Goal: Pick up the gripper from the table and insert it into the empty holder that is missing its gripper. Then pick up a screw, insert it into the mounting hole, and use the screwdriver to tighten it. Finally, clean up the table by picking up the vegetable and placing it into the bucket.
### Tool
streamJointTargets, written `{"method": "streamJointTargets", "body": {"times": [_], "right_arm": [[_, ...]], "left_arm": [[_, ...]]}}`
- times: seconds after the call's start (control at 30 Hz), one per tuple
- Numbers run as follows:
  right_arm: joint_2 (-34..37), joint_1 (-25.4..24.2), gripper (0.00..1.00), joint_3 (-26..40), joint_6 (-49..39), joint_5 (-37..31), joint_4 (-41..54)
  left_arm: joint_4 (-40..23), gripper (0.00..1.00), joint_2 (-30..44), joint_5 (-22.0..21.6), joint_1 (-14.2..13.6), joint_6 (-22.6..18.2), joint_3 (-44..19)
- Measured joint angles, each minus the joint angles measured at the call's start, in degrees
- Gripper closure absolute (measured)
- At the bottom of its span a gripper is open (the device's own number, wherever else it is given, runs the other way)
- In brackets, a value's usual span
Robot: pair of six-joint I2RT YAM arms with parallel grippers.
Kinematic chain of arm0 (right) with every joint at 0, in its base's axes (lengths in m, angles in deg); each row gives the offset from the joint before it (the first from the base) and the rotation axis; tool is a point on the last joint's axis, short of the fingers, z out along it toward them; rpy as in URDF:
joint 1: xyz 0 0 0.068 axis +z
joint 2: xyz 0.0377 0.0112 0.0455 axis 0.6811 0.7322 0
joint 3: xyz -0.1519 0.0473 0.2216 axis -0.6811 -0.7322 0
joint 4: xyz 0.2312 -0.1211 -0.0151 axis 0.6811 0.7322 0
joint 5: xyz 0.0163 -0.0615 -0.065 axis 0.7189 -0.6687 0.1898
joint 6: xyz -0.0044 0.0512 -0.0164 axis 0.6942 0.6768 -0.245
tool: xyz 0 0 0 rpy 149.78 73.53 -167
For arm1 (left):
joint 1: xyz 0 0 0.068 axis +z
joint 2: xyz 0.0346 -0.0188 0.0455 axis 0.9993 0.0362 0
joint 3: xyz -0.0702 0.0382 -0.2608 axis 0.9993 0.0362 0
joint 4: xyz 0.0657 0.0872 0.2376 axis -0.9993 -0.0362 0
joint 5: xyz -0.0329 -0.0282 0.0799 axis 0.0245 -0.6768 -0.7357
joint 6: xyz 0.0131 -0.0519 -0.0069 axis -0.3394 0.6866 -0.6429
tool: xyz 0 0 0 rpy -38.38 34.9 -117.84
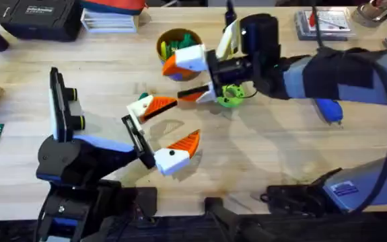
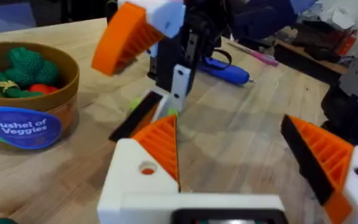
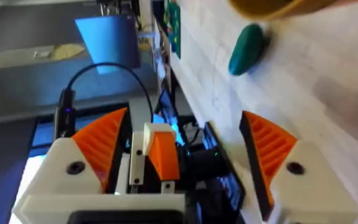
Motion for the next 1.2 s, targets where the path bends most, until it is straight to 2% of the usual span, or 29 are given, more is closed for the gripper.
{"method": "streamJointTargets", "body": {"times": [0.13, 0.27, 0.4, 0.53, 0.63, 0.73, 0.83, 0.93, 1.2], "right_arm": [[-0.02, -3.13, 0.008, 0.00, -2.55, -1.98, 0.43], [-1.81, -4.95, 0.007, 0.00, -6.63, -5.52, 5.59], [-7.24, -6.21, 0.007, 0.79, -14.04, -10.37, 19.78], [-12.59, -6.32, 0.007, 4.47, -23.73, -17.57, 36.66], [-15.85, -5.39, 0.006, 8.36, -30.85, -26.57, 48.26], [-17.57, -3.55, 0.007, 11.00, -35.73, -37.37, 55.47], [-18.05, -1.34, 0.007, 11.67, -40.32, -47.13, 57.97], [-18.01, -0.03, 0.006, 11.67, -44.23, -52.10, 58.47], [-18.01, 0.12, 0.007, 11.67, -49.97, -56.39, 58.50]], "left_arm": [[0.00, 0.015, -0.01, 0.00, 0.00, 0.00, 0.00], [0.00, 0.015, -0.01, 0.00, 0.00, 0.00, 0.00], [0.00, 0.015, -0.01, 0.00, 0.00, 0.00, 0.00], [0.00, 0.015, -0.01, 0.00, 0.00, 0.00, 0.00], [0.00, 0.015, -0.01, 0.00, 0.00, 0.00, 0.00], [0.00, 0.015, 0.01, 0.00, 0.00, 0.00, 0.00], [0.00, 0.015, -0.01, 0.00, 0.00, 0.00, 0.00], [0.00, 0.015, 0.01, -0.02, 0.00, 0.00, 0.00], [0.00, 0.015, -0.01, -0.02, 0.00, -0.65, 0.00]]}}
